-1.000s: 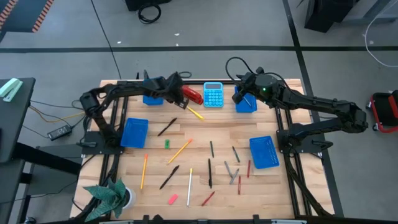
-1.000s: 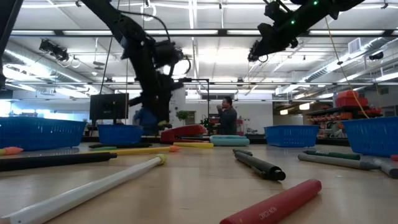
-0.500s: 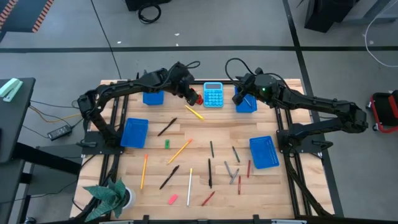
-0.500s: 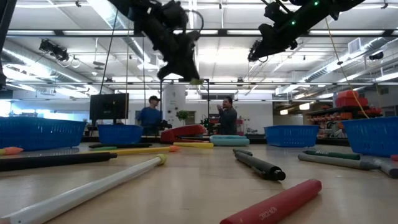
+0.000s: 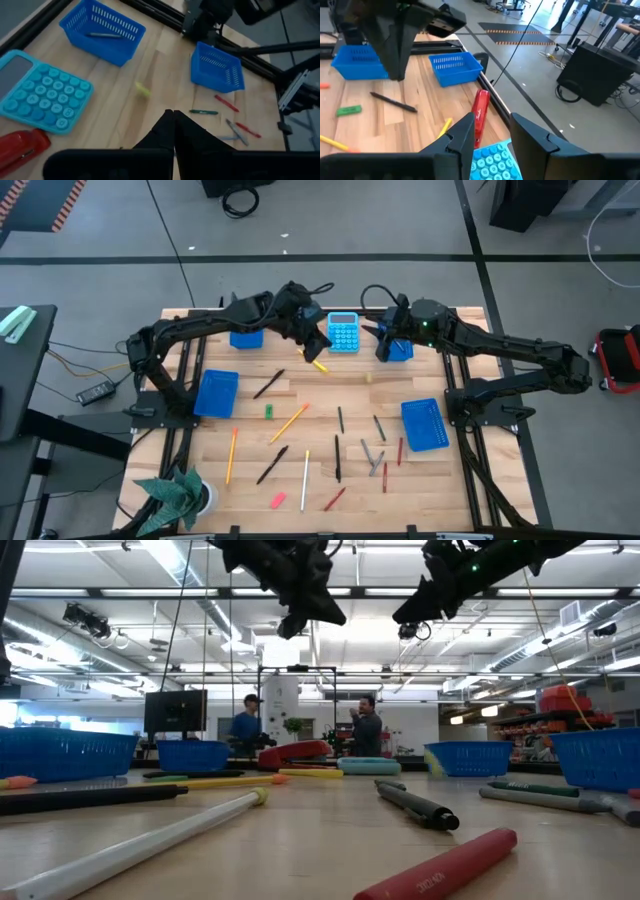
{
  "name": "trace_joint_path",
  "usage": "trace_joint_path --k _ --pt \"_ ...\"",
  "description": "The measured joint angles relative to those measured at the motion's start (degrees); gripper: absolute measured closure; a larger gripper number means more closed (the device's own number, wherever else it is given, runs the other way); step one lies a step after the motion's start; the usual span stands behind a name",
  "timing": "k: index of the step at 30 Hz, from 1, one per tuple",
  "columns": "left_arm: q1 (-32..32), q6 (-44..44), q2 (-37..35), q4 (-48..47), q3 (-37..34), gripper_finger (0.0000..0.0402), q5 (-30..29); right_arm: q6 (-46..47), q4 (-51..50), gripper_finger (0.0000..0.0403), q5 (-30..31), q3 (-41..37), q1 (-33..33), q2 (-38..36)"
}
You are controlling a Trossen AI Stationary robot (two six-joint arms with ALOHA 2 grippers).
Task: Sort crayons/erasers/pens/pencils in bins
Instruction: Put the yellow eraser into the top left bin
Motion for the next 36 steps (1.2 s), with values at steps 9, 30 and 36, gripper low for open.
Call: trace_joint_path --k 9,30,36 --pt "-4.0 4.7 0.0 -2.7 0.0 0.0396 -1.6 8.4 0.0 0.0274 0.0 0.0 1.0 0.0" --pt "-2.2 3.6 -0.6 29.6 -27.2 0.0397 -0.3 28.9 -20.6 0.0274 5.9 0.0 5.2 2.5" --pt "-0.1 -5.7 -3.6 60.1 -38.1 0.0388 2.7 36.2 -37.7 0.0274 4.3 1.7 4.2 8.7"
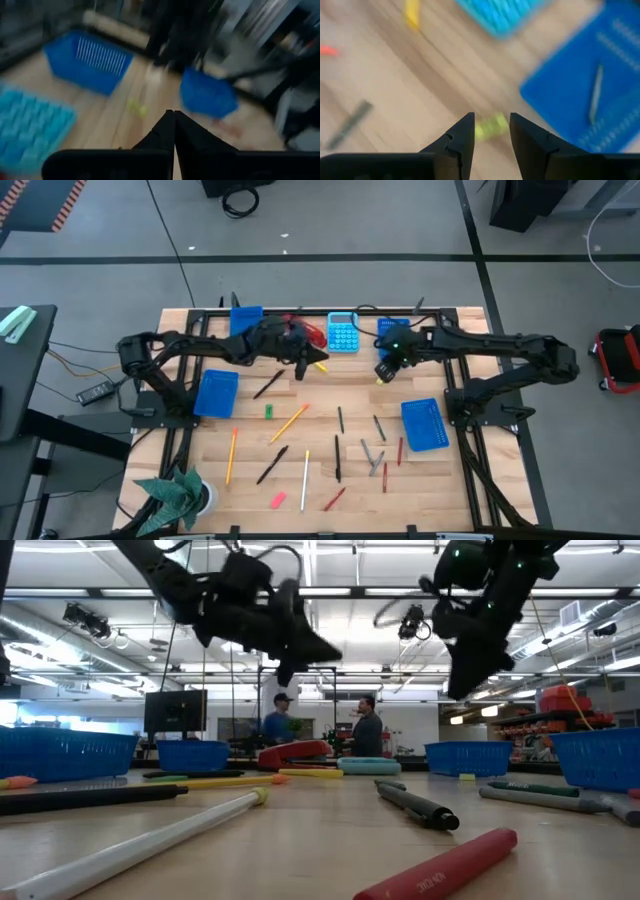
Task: Sort crayons/erasers/pens/pencils in bins
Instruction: Put the yellow eraser into the top left bin, then put the yellow eraser into the bottom right bin
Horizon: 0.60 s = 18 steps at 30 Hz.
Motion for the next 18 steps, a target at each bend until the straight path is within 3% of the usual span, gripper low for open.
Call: trace_joint_path --k 5,13,18 --pt "-0.4 -3.4 -0.6 17.0 -4.6 0.0391 0.0 8.2 -2.1 0.0266 -2.2 0.1 -0.1 2.2" --pt "-4.5 5.8 -0.5 25.1 -11.8 0.0384 -0.1 25.5 -1.2 0.0256 -5.4 0.5 1.8 8.1" --pt "-4.2 9.7 -0.5 33.6 -16.6 0.0392 -0.4 29.8 -3.2 0.0254 -5.6 3.7 2.3 14.7"
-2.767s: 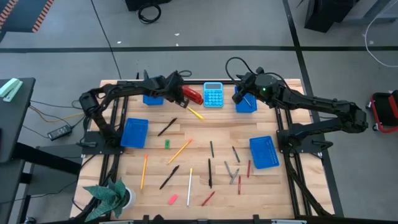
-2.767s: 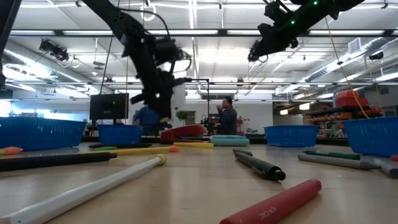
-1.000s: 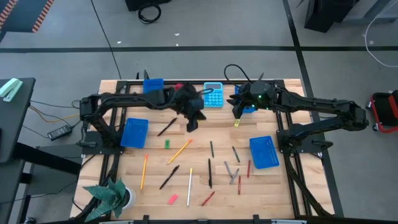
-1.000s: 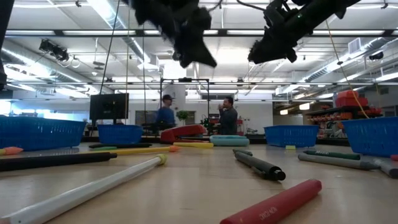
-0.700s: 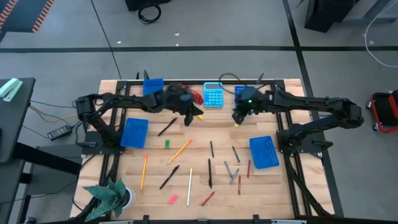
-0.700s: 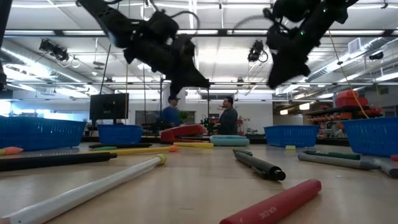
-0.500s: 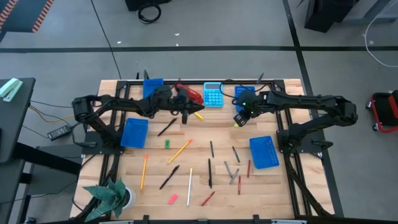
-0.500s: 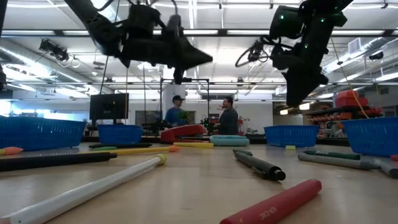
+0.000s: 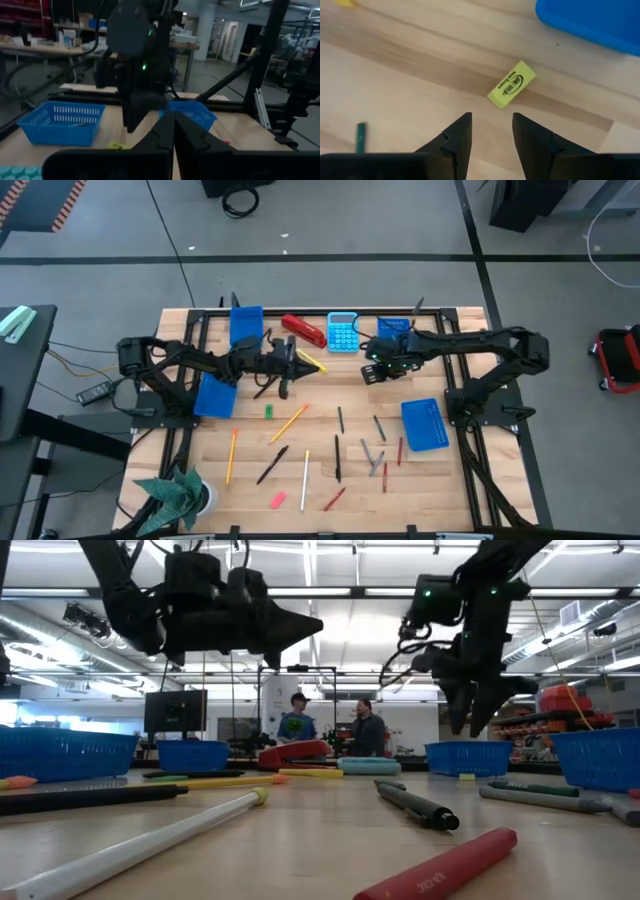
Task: Sort crayons/erasers/pens/pencils in bins
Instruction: Put the yellow eraser into the bottom right bin
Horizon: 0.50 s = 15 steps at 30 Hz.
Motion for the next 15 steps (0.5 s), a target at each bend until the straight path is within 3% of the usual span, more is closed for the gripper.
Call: trace_joint_path --k 10,15 --pt "0.5 3.4 0.0 2.0 -6.4 0.0375 -0.1 1.7 -2.0 0.02 1.0 3.7 -0.7 9.7" --pt "1.9 4.9 0.1 2.0 -9.9 0.0385 -0.5 6.1 -3.3 0.0181 1.9 2.6 -2.6 11.4"
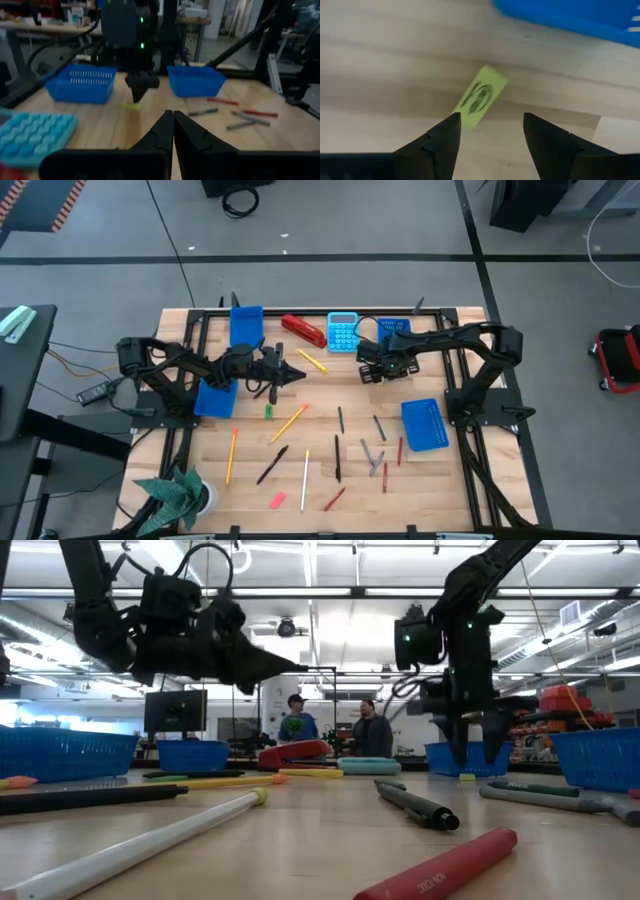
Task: Sort crayons/erasers/pens/pencils in bins
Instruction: Put the yellow eraser into the bottom right bin
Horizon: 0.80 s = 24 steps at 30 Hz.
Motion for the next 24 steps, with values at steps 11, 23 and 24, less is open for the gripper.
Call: trace_joint_path --k 11,23,24 --pt "1.1 1.3 0.0 1.7 -2.1 0.0377 0.1 6.0 5.4 0.0192 1.1 -0.1 -1.0 0.2" --pt "1.1 1.6 0.0 1.9 -0.3 0.0385 0.0 12.1 5.4 0.0214 0.5 0.1 0.8 4.2" --pt "1.1 1.5 0.0 1.9 -0.2 0.0385 0.0 12.8 5.4 0.0217 0.5 0.0 1.1 4.2"
